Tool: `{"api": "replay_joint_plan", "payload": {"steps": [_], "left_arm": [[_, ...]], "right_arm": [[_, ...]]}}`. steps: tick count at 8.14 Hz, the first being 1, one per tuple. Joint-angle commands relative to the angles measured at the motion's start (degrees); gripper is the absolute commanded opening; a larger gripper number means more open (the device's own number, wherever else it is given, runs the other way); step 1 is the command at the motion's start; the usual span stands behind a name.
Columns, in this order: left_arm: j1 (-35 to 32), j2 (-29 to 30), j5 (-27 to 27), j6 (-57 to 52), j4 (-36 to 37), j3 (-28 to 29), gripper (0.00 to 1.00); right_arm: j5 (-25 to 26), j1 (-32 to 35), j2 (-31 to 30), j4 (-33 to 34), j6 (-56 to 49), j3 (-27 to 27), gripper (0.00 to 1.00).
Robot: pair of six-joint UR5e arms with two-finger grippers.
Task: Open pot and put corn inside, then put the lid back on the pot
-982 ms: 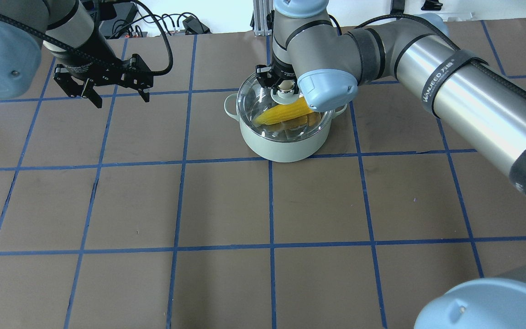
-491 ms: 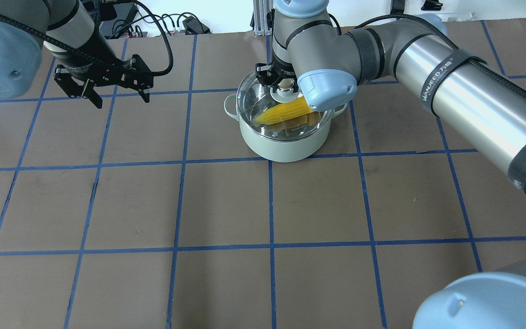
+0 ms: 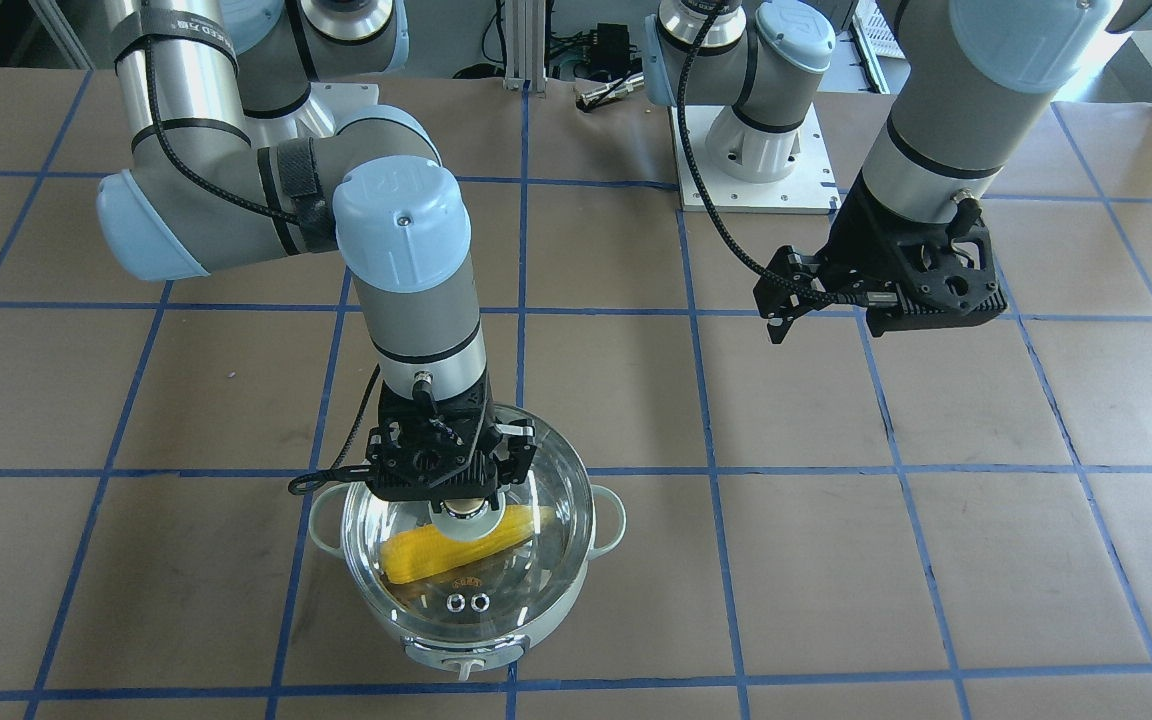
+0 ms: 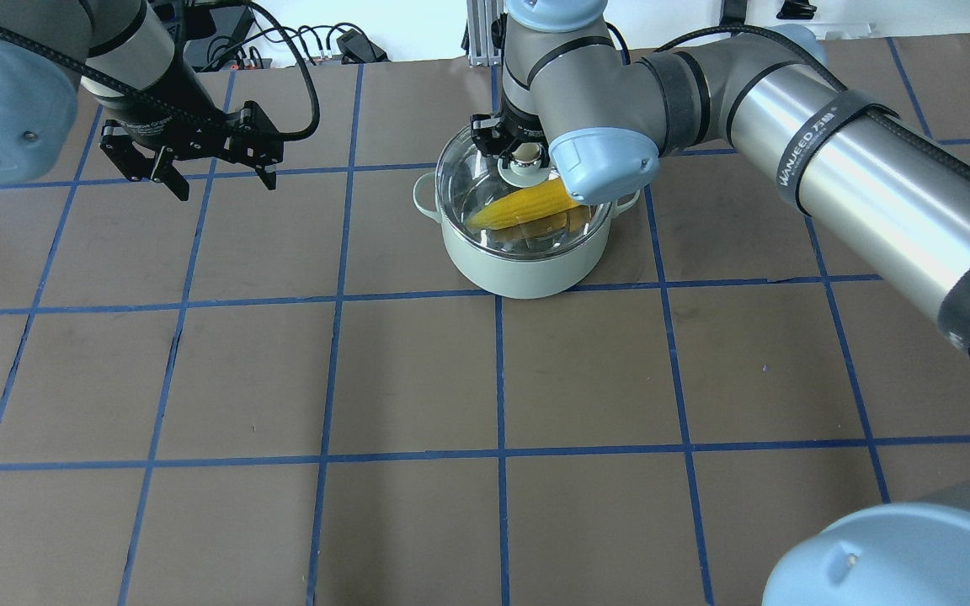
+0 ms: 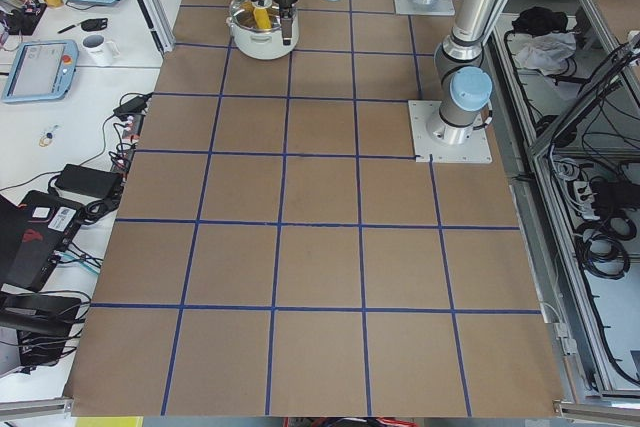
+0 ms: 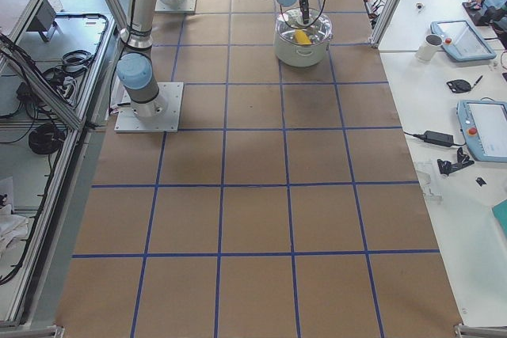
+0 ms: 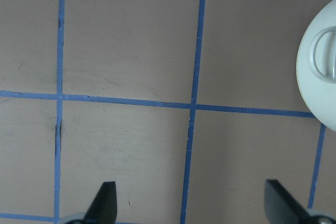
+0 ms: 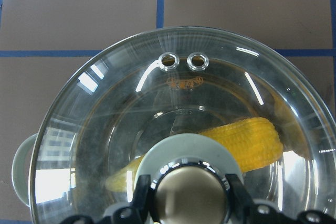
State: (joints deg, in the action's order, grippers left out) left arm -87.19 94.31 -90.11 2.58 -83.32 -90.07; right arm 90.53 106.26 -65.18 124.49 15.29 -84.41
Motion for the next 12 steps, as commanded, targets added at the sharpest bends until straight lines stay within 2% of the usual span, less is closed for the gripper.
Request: {"api": "replay_joint_plan", "payload": {"steps": [1, 2, 4, 5, 6, 7, 9, 10, 12], "left_arm": [[0.0, 0.0, -0.1, 0.0, 0.1, -0.1, 1.00], [0.0, 0.0, -0.1, 0.0, 0.1, -0.1, 1.00], [0.0, 0.1, -0.1, 0.0, 0.1, -0.1, 1.00], [0.0, 0.1, -0.1, 0.0, 0.1, -0.1, 1.00], [0.0, 0.1, -0.1, 0.0, 0.1, -0.1, 1.00], [0.0, 0.1, 0.0, 0.0, 0.1, -0.1, 1.00], [0.0, 0.1, 0.0, 0.0, 0.1, -0.2, 1.00], [0.0, 0.1, 0.0, 0.1, 0.1, -0.2, 1.00], [0.0, 0.1, 0.4, 0.1, 0.1, -0.1, 1.00]], "right_arm": [[0.1, 0.0, 0.1, 0.0, -0.2, -0.1, 0.39], [0.1, 0.0, 0.1, -0.2, -0.2, -0.1, 0.45], [0.1, 0.1, 0.1, -0.7, 0.2, -0.1, 0.69], [0.1, 0.0, 0.1, -0.7, 0.4, -0.1, 0.69], [0.1, 0.0, 0.1, -0.7, 0.8, -0.1, 0.66], [0.1, 0.0, 0.1, -0.7, 0.7, -0.1, 0.70], [0.3, -0.1, -1.9, -0.6, 0.5, 0.1, 1.00], [0.4, -0.7, -4.6, -2.4, -0.1, -0.1, 1.00], [0.9, -3.9, -11.2, -11.6, -0.2, -0.2, 1.00]]}}
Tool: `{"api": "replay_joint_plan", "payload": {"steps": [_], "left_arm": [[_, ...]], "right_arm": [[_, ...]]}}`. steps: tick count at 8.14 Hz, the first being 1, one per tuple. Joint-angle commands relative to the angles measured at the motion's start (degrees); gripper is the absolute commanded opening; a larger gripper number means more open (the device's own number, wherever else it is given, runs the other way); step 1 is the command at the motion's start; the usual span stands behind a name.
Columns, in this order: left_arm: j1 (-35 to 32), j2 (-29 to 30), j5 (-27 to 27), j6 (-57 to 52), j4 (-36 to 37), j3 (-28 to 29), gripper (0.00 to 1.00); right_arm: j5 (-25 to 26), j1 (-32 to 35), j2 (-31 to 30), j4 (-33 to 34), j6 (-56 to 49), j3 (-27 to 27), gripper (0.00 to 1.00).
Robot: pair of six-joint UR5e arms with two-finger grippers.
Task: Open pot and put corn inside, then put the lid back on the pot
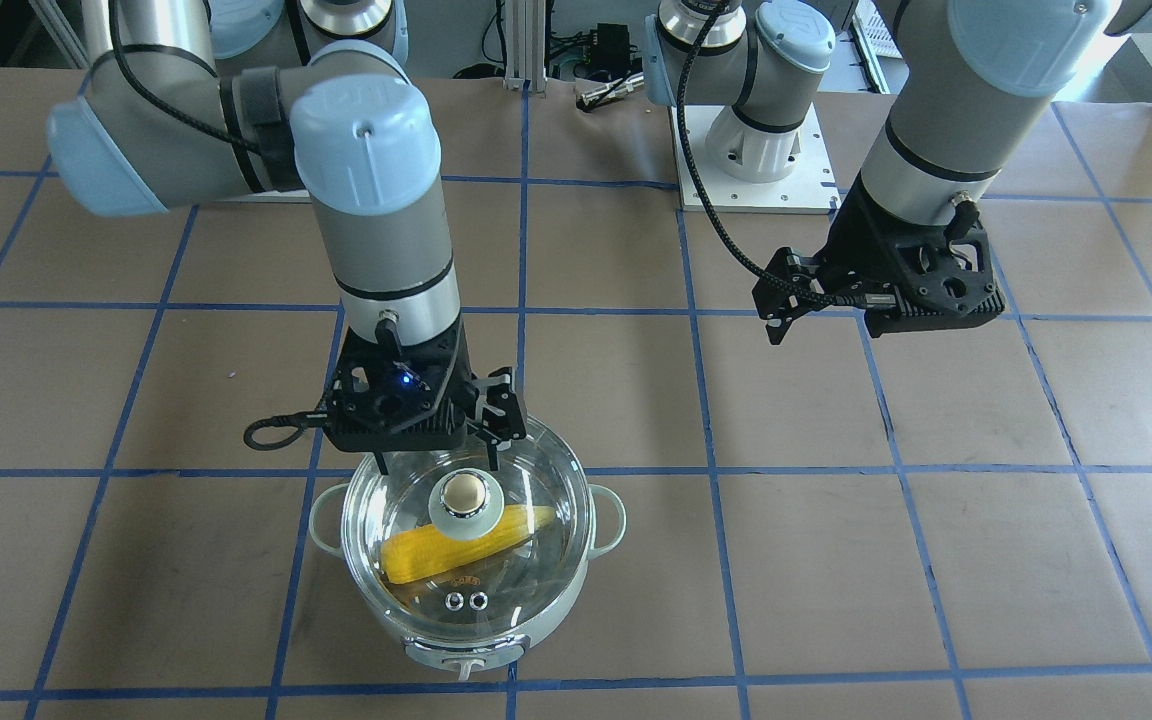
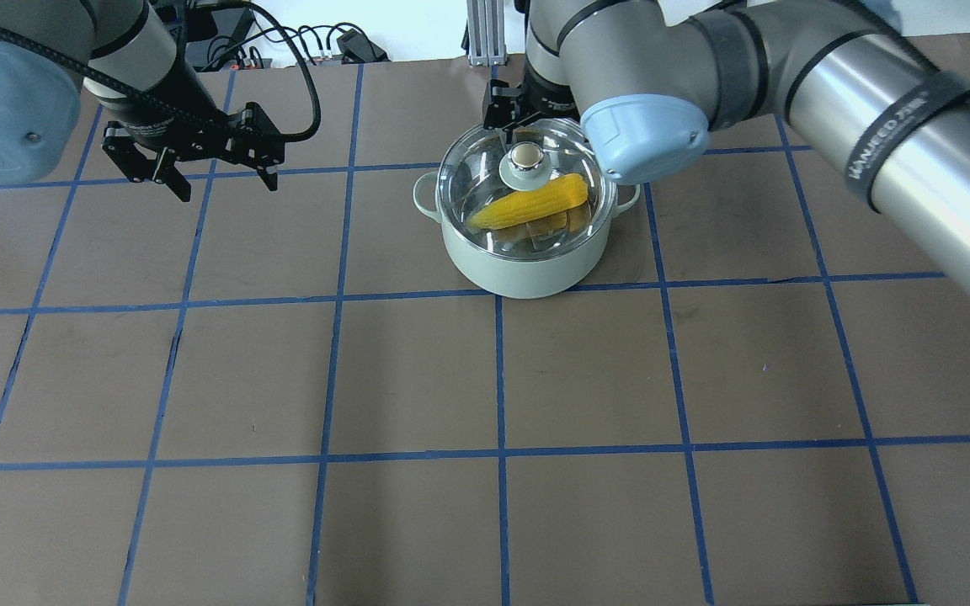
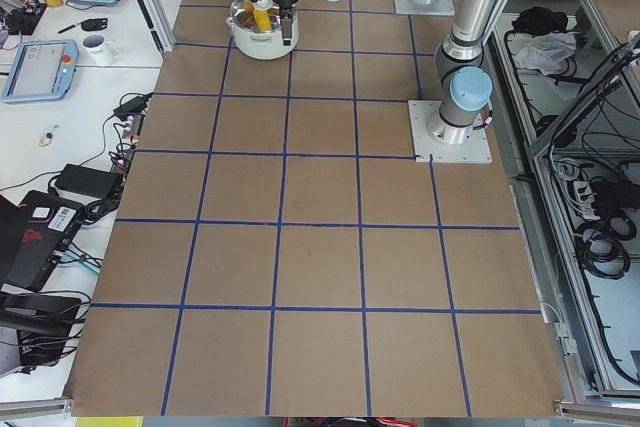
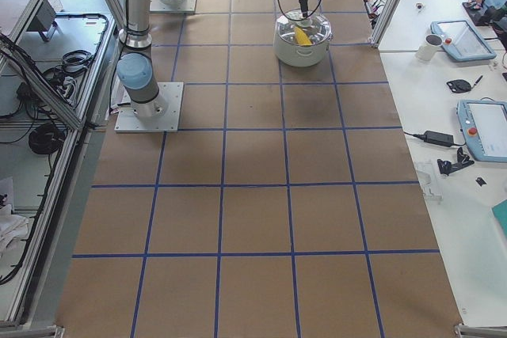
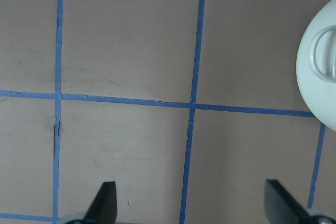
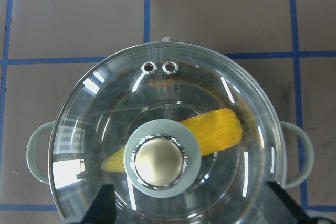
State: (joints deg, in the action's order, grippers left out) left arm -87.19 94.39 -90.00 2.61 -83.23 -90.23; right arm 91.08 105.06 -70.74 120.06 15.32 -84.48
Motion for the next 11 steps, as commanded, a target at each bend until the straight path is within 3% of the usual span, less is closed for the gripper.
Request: {"api": "replay_joint_plan", "payload": {"steps": [1, 3, 6, 11], "left_arm": [[0.0, 0.0, -0.1, -0.1, 0.0, 0.2, 1.00], [0.0, -0.1, -0.1, -0.1, 0.0, 0.3, 1.00], [0.0, -0.1, -0.1, -0.1, 0.0, 0.4, 1.00], [0.0, -0.1, -0.1, -0.1, 0.0, 0.3, 1.00]], "right_arm": [[0.2, -5.9, -9.7, -11.8, -0.4, -0.2, 1.00], [-0.3, -11.5, -16.8, -20.7, -5.9, -0.2, 1.00], [-0.3, -12.2, -22.2, -31.8, -7.4, -0.2, 1.00], [-0.7, -12.1, -22.3, -32.0, -7.7, -0.5, 1.00]]}}
